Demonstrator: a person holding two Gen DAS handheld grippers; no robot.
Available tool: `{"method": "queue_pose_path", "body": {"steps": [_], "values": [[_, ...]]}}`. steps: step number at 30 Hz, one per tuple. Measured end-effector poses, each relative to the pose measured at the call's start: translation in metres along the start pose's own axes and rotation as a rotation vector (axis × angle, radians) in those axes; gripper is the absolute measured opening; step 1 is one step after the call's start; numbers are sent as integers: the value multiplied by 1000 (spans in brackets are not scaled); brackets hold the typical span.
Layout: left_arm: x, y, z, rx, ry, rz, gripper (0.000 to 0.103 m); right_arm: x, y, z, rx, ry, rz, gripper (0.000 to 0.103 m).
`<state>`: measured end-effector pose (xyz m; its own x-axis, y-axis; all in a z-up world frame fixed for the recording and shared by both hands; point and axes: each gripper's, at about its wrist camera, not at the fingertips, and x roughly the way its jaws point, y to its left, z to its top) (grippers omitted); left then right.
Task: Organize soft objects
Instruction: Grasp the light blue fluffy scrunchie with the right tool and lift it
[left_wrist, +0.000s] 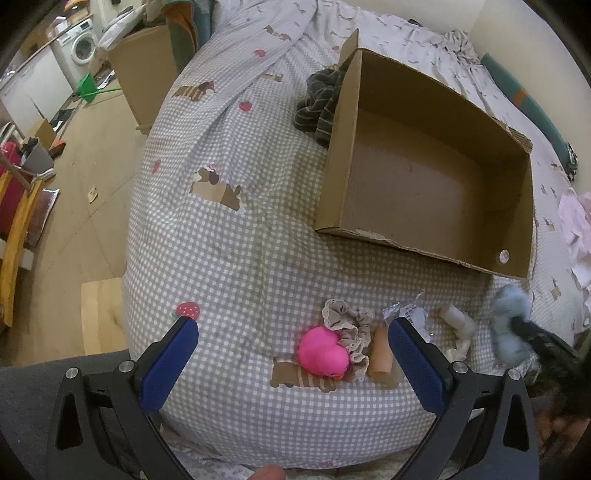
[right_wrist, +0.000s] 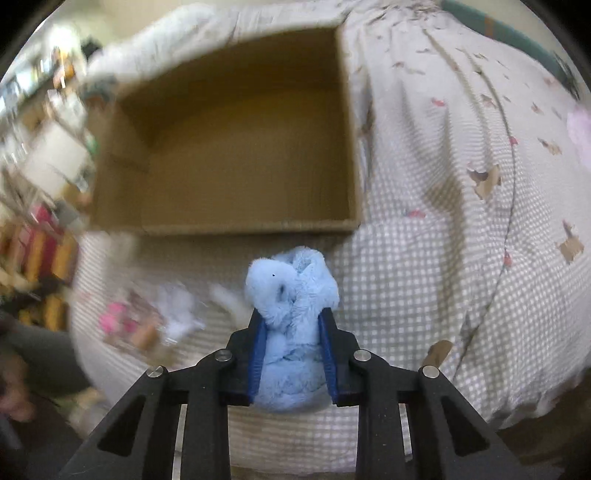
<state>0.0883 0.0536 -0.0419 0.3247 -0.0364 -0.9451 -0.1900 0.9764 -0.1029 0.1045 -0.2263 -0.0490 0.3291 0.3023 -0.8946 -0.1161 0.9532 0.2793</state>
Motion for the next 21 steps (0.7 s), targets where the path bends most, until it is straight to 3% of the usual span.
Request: {"method": "queue_pose_path", "body": {"steps": [4, 7, 13, 17, 19, 21], "values": [[0, 4, 0, -21, -3, 9, 103, -34, -12, 2, 115, -81, 237, 29], [2, 8, 0, -42, 0, 17, 103, -39, -8, -4, 142, -90, 406, 29], [10, 13, 0, -68, 29, 18, 103, -27, 1, 3, 118, -56, 411, 29], [17, 11, -4, -51, 59, 19, 102, -23, 14, -4, 77, -40, 334, 29], [24, 10, -6, -47, 91, 6, 99, -20, 22, -6, 68, -33, 308, 29], [33, 9, -8, -55, 128, -20, 90, -11, 28, -5, 62, -23, 285, 29]]}}
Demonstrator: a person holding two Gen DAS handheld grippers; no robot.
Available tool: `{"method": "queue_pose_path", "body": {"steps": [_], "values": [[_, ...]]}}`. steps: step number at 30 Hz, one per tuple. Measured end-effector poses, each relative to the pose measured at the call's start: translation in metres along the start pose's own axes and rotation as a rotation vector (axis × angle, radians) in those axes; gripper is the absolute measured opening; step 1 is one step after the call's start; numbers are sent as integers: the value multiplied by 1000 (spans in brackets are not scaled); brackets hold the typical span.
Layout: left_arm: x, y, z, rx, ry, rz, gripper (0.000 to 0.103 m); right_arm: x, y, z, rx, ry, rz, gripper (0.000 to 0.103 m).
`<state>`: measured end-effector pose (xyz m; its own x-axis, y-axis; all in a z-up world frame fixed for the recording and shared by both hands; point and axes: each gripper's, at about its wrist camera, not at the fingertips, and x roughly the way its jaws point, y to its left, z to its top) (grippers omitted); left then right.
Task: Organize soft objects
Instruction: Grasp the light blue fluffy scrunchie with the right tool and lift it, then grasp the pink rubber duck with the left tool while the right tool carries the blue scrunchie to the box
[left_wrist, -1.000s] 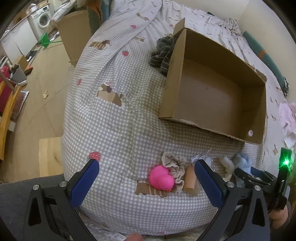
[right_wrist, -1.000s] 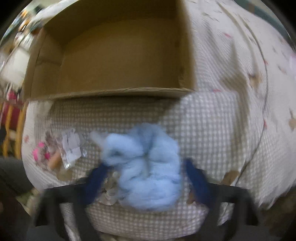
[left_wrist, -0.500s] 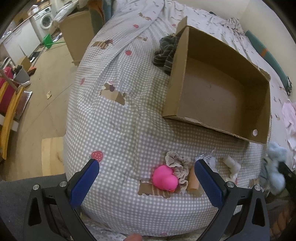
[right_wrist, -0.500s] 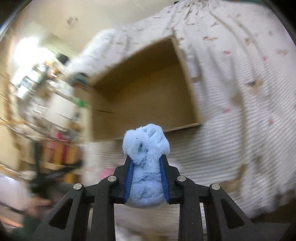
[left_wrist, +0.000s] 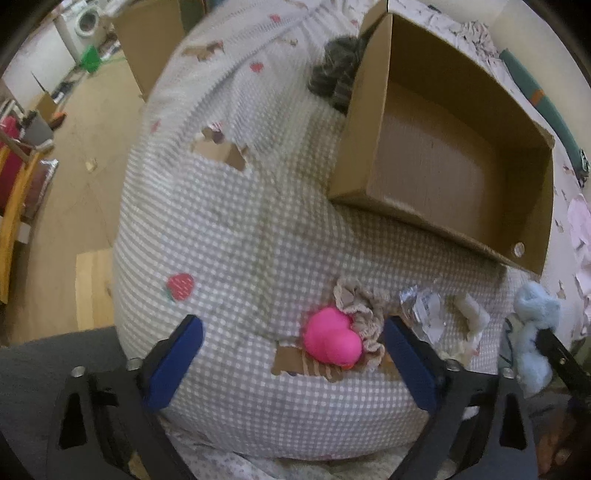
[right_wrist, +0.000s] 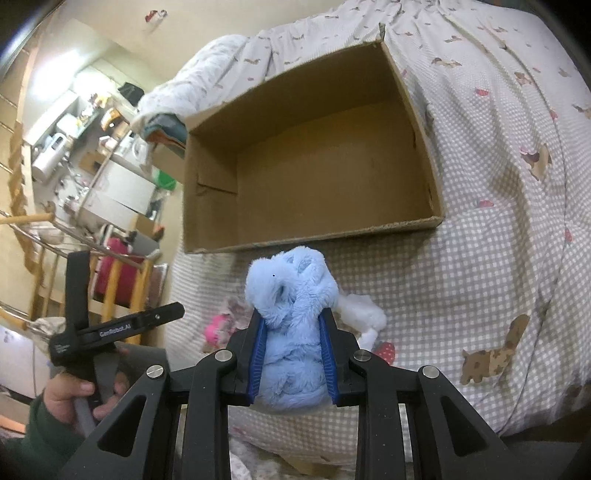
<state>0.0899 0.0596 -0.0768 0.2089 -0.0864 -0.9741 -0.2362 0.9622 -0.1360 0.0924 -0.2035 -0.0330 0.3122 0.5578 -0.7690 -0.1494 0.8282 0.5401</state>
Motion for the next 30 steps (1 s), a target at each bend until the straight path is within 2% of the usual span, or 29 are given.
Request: {"method": "queue_pose_path", "body": {"steps": [4, 6, 9, 14, 16, 20, 24, 30], "values": [[22, 3, 0, -37, 87, -39, 75, 5, -2, -1, -5, 12, -25, 29], [33, 6, -1, -61, 128, -55, 59, 6, -2, 1, 3, 9, -25, 29], [40, 7, -2, -87, 149, -91, 58, 4, -4, 6, 22, 7, -26, 29], [60, -11, -7, -39, 224, -124, 56, 6, -5, -2, 22, 17, -35, 29], [65, -12, -7, -44, 211, -119, 42, 6, -5, -3, 17, 15, -38, 29], [63, -13, -7, -43, 196, -118, 42, 6, -3, -3, 13, 8, -51, 29], [43, -13, -3, -25, 133, -82, 41, 4, -6, -4, 15, 0, -59, 29], [17, 11, -3, -49, 11, 69, 41, 3, -6, -3, 14, -7, -54, 29]]}}
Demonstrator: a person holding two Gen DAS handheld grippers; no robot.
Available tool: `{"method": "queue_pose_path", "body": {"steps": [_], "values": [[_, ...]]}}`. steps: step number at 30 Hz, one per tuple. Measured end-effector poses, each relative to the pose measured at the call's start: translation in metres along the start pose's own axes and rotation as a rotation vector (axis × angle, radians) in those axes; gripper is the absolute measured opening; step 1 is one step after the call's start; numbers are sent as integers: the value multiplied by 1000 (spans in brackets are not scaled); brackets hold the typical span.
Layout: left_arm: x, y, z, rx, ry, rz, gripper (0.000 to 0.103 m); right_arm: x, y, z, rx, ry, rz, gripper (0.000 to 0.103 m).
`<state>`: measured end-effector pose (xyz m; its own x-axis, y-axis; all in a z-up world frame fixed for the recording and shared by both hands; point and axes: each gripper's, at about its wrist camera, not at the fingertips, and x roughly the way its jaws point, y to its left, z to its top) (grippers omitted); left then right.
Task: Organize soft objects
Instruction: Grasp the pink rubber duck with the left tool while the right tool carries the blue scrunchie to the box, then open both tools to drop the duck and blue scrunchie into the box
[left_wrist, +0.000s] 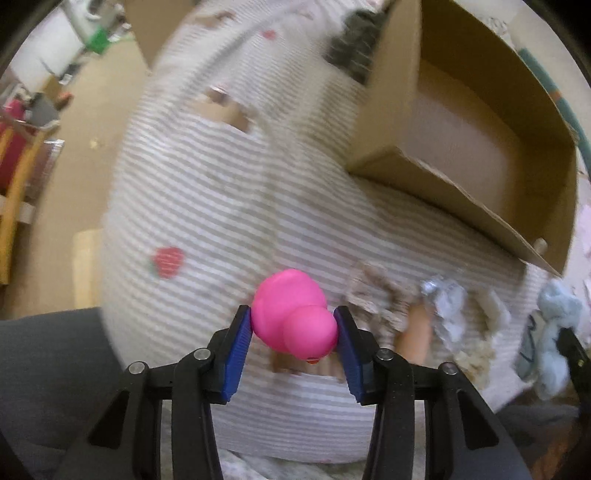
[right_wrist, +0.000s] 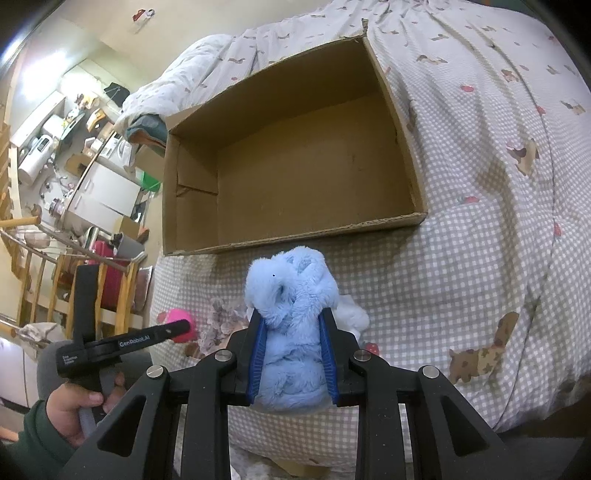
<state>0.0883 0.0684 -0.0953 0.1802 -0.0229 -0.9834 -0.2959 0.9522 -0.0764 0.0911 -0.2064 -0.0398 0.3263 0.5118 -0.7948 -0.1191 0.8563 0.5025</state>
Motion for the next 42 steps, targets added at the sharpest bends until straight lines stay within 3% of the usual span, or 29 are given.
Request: {"method": "queue_pose_path", "body": {"steps": [4, 8, 17, 21, 24, 27, 31, 37, 42], "values": [[-33, 7, 1, 14, -107, 2, 41, -7, 3, 0, -13, -25, 23, 29], [-75, -3, 7, 89, -197, -36, 41, -29, 12, 5, -48, -71, 58, 29], [-124, -67, 45, 255, -350, -90, 41, -58, 32, 60, -138, -174, 37, 29], [-115, -102, 65, 336, -368, -85, 41, -40, 26, 88, -124, -177, 21, 29], [-92, -115, 81, 357, -343, -126, 41, -19, 21, 103, -114, -177, -20, 29], [-68, -117, 77, 335, -398, -118, 41, 7, 12, 103, -113, -185, -41, 29], [-34, -127, 70, 337, -314, -102, 41, 40, -5, 95, -36, -100, -66, 29], [-21, -139, 76, 348, -264, -126, 42, 65, 0, 100, -103, -40, -100, 29], [-17, -144, 76, 373, -298, -106, 42, 77, 3, 104, -143, -8, -147, 29]]}}
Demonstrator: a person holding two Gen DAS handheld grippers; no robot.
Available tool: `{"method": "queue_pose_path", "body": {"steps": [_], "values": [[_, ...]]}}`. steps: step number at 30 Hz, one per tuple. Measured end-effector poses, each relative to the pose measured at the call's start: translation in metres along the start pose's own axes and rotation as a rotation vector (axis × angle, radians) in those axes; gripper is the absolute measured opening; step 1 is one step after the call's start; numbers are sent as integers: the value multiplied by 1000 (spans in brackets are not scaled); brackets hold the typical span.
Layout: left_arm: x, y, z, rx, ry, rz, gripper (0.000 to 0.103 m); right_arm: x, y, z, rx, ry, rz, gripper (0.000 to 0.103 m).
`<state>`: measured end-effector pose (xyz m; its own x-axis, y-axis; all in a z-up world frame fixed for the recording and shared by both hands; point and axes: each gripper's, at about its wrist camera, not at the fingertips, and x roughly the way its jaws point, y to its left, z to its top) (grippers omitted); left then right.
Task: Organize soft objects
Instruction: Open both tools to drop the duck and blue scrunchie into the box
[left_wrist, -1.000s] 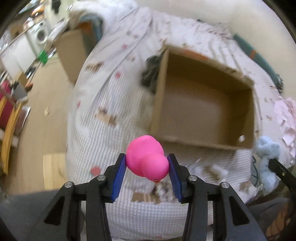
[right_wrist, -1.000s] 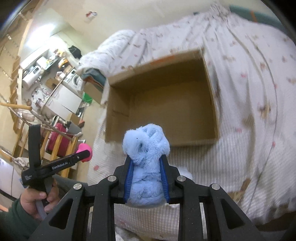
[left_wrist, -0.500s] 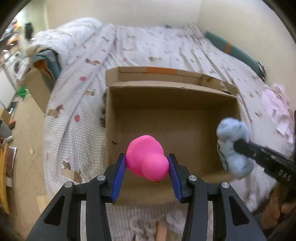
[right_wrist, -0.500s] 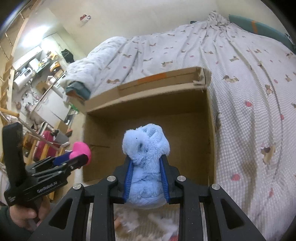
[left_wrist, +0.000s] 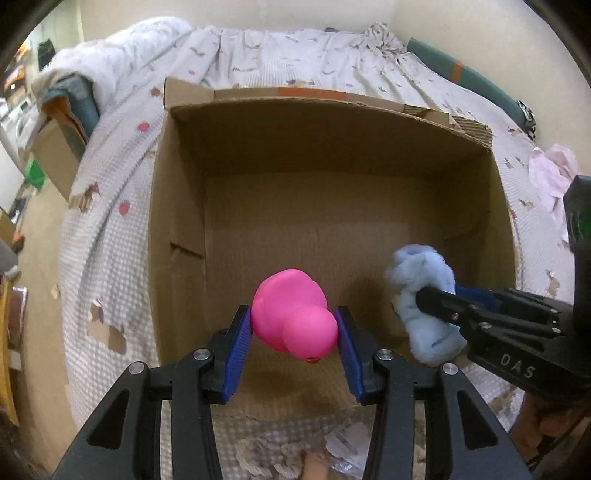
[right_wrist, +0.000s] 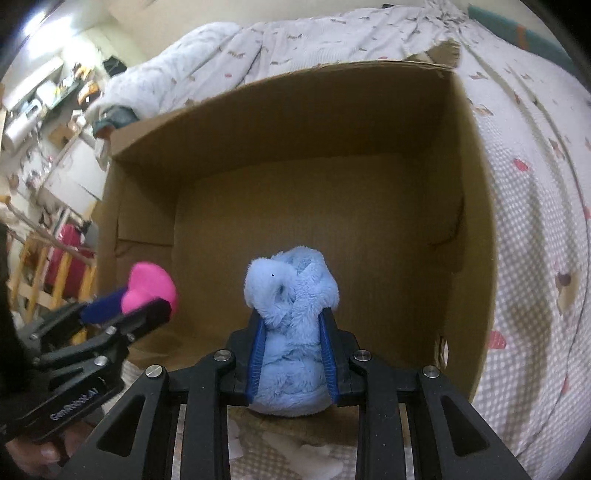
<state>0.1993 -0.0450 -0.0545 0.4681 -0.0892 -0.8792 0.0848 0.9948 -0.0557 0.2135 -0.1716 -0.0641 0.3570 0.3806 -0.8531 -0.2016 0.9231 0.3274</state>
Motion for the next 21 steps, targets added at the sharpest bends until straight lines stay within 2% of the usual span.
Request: {"method": "queue_pose_path", "body": {"steps": [9, 15, 18, 19, 21], "values": [[11, 9, 0, -57, 48, -28, 41, 5, 0, -1, 1, 7, -32, 29], [14, 7, 1, -58, 61, -34, 42, 7, 1, 3, 22, -1, -8, 29], [13, 5, 2, -38, 53, -30, 42, 0, 1, 4, 15, -32, 6, 32], [12, 4, 2, -33, 51, -31, 43, -2, 2, 4, 11, -42, 10, 37], [10, 3, 1, -27, 47, -33, 54, -7, 4, 5, 10, -72, 3, 65]]}}
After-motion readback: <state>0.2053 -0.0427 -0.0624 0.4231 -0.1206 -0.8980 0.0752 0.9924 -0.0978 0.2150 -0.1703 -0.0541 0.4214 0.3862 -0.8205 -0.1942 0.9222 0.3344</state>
